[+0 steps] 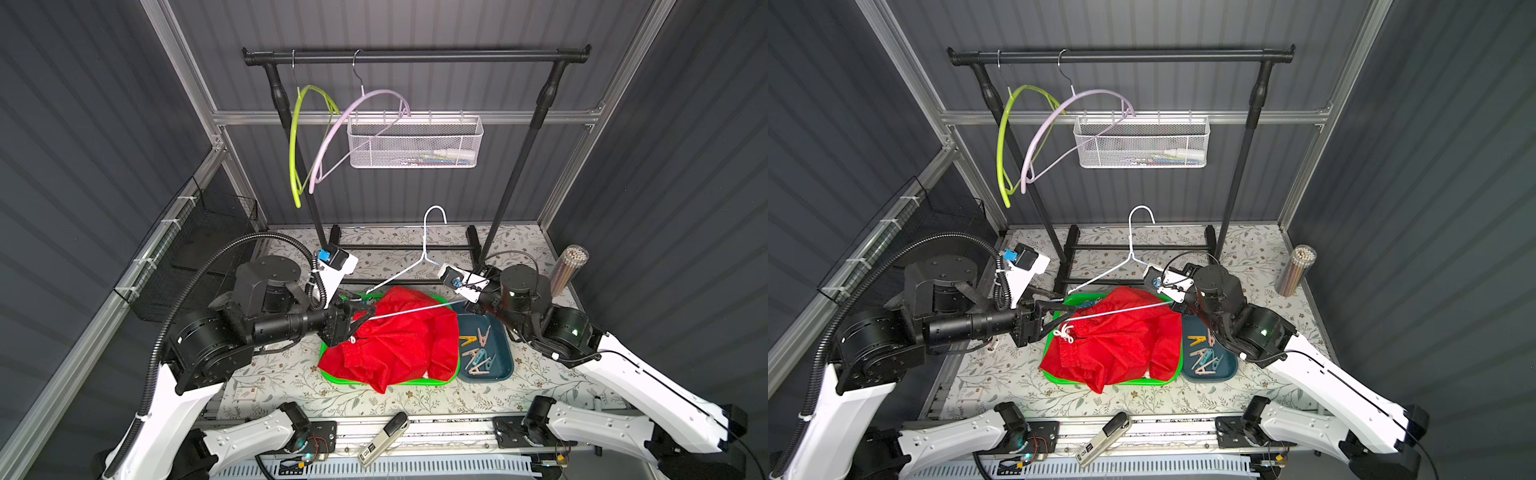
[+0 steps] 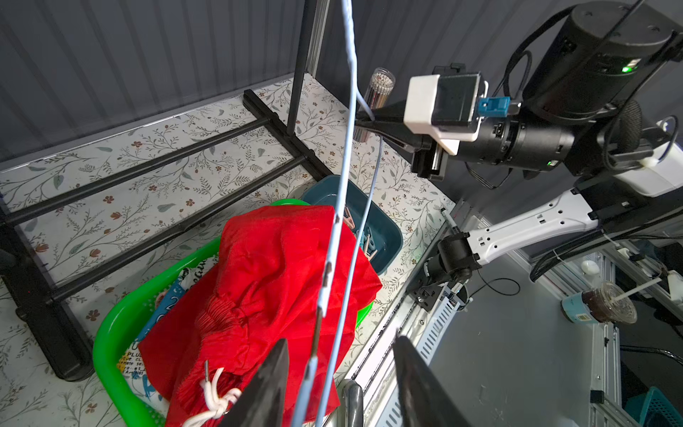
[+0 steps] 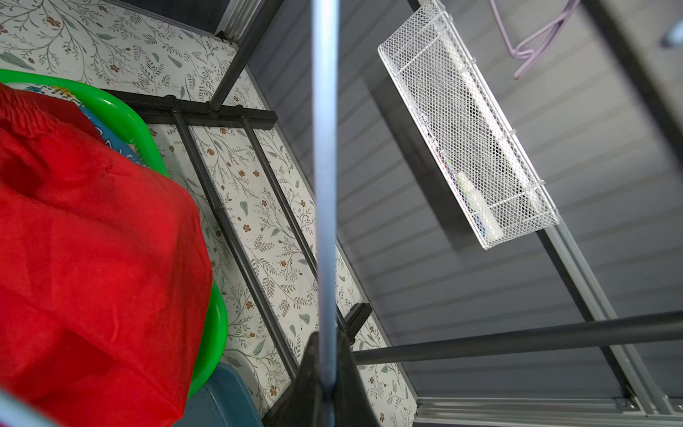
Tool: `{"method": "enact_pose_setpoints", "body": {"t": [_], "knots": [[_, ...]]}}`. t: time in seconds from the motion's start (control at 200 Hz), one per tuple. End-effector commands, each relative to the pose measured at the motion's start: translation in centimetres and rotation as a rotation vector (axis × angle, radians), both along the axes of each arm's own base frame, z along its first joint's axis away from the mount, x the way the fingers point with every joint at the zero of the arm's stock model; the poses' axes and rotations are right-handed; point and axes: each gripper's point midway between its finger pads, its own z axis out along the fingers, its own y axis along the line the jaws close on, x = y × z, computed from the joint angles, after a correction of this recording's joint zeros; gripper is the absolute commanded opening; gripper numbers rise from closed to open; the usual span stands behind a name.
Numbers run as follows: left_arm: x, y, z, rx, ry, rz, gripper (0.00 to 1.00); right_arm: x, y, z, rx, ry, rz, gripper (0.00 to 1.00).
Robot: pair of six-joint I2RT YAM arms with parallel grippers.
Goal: Remove the clothespins securing shorts to the hanger
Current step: Place the hanger on the clothesline.
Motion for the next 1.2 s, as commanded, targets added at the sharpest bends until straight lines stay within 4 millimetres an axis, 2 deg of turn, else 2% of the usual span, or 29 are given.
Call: {"method": "enact_pose_setpoints", "body": {"t": [0.0,0.325,0.39,0.47,0.635,0.751,0.841,0.966,1.011,1.106,1.191], "knots": [[-0.4,-0.6,0.2,0.002,0.003,-0.044,0.44,-0.5,-0.2,2.0,0.063,-0.05,0.013,0.0],[-0.5,-1.6,0.1,-0.026,0.004,-0.08,0.33,-0.9,-0.3,2.5,0.091,-0.061,0.023,0.0],[-0.4,-1.6,0.3,-0.036,-0.003,-0.077,0.27,-0.8,0.0,2.2,0.088,-0.055,0.029,0.0],[-0.4,-1.7,0.5,-0.046,-0.013,-0.083,0.12,-0.7,0.3,1.7,0.079,-0.045,0.037,0.0],[-0.3,-1.7,0.3,-0.041,-0.016,-0.079,0.07,-0.5,0.8,1.1,0.066,-0.033,0.041,0.0],[-0.2,-1.5,0.3,-0.041,-0.024,-0.071,0.0,-0.5,1.0,1.0,0.075,-0.024,0.042,0.0],[0.5,-1.0,0.2,-0.023,-0.043,-0.023,0.0,-0.6,1.1,0.9,0.093,-0.008,0.043,0.09],[1.2,-0.8,-1.0,0.03,-0.034,0.004,0.0,-0.8,1.3,0.8,0.129,0.016,0.055,0.19],[1.3,-0.9,-1.4,0.044,-0.03,0.001,0.0,-0.9,1.4,0.7,0.147,0.022,0.059,0.29],[1.7,-0.7,-1.5,0.065,-0.04,0.015,0.0,-0.9,1.6,0.2,0.18,0.043,0.054,0.56],[1.8,-0.5,-1.2,0.069,-0.061,0.02,0.0,-1.2,1.9,-0.2,0.212,0.083,0.059,0.63]]}}
